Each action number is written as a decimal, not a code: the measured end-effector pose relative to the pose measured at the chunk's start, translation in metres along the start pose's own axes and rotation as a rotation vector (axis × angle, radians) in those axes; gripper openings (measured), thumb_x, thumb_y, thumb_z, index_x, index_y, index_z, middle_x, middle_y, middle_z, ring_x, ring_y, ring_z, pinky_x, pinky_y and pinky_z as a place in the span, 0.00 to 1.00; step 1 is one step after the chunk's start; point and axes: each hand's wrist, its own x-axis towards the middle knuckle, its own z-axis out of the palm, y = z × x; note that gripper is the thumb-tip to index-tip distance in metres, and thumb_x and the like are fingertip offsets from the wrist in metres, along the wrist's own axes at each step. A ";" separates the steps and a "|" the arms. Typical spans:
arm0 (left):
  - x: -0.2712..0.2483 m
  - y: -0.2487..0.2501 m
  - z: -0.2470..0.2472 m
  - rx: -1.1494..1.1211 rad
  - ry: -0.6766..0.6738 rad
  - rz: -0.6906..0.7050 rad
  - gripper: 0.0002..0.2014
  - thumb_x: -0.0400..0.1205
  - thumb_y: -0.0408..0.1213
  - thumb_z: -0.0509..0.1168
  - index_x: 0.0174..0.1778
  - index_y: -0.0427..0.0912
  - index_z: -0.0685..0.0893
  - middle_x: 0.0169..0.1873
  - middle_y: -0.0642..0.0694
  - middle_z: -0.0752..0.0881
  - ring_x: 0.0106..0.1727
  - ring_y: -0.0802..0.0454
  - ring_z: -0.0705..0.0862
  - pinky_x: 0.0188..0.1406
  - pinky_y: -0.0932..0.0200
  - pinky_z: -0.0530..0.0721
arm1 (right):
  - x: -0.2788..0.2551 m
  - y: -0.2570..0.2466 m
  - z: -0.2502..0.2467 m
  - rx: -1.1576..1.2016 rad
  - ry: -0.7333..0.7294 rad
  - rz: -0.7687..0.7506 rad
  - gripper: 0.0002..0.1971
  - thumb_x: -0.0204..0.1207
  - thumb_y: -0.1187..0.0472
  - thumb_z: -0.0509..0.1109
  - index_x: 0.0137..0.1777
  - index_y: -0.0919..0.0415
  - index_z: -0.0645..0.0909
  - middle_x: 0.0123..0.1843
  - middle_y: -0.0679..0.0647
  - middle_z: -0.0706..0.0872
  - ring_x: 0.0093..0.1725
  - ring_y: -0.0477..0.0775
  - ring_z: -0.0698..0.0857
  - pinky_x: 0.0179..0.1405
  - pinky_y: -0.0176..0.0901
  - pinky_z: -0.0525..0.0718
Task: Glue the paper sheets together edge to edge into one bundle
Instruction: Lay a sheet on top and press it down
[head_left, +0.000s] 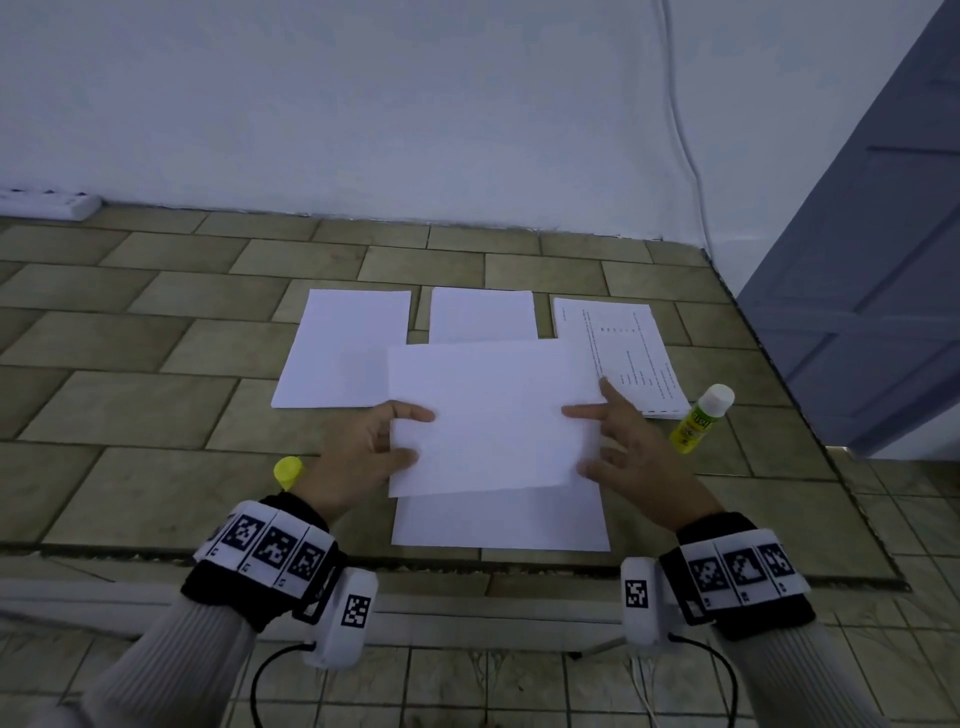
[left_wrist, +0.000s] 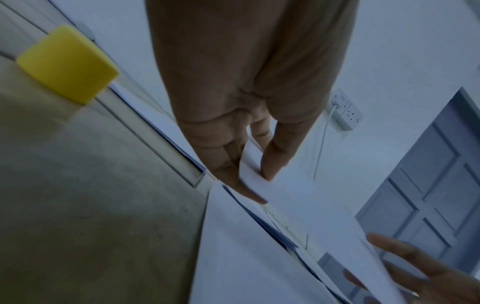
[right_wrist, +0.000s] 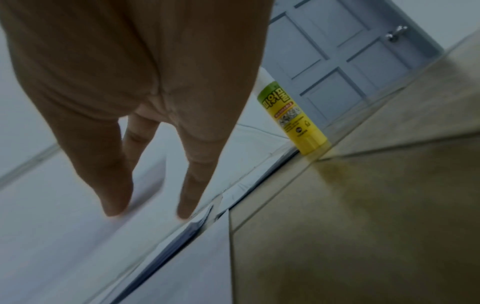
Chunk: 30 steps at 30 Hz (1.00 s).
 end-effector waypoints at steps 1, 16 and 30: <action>0.001 -0.001 -0.001 -0.001 0.003 -0.004 0.18 0.82 0.16 0.60 0.57 0.43 0.81 0.58 0.46 0.85 0.54 0.57 0.87 0.46 0.65 0.86 | 0.000 -0.001 -0.002 0.032 0.007 0.004 0.26 0.73 0.72 0.74 0.64 0.44 0.79 0.80 0.41 0.64 0.68 0.43 0.78 0.63 0.41 0.82; -0.005 -0.008 0.006 0.490 0.017 0.014 0.12 0.81 0.33 0.70 0.57 0.52 0.83 0.34 0.62 0.75 0.35 0.66 0.78 0.36 0.77 0.76 | -0.013 0.006 0.012 -0.378 0.141 0.191 0.13 0.71 0.67 0.77 0.55 0.58 0.85 0.43 0.45 0.81 0.42 0.40 0.80 0.41 0.23 0.77; -0.007 -0.021 0.005 0.644 0.052 0.017 0.13 0.75 0.37 0.77 0.48 0.58 0.82 0.37 0.51 0.84 0.38 0.57 0.82 0.38 0.65 0.81 | -0.012 0.010 0.020 -0.521 0.101 0.241 0.15 0.70 0.68 0.75 0.57 0.58 0.85 0.51 0.54 0.81 0.48 0.51 0.81 0.55 0.40 0.81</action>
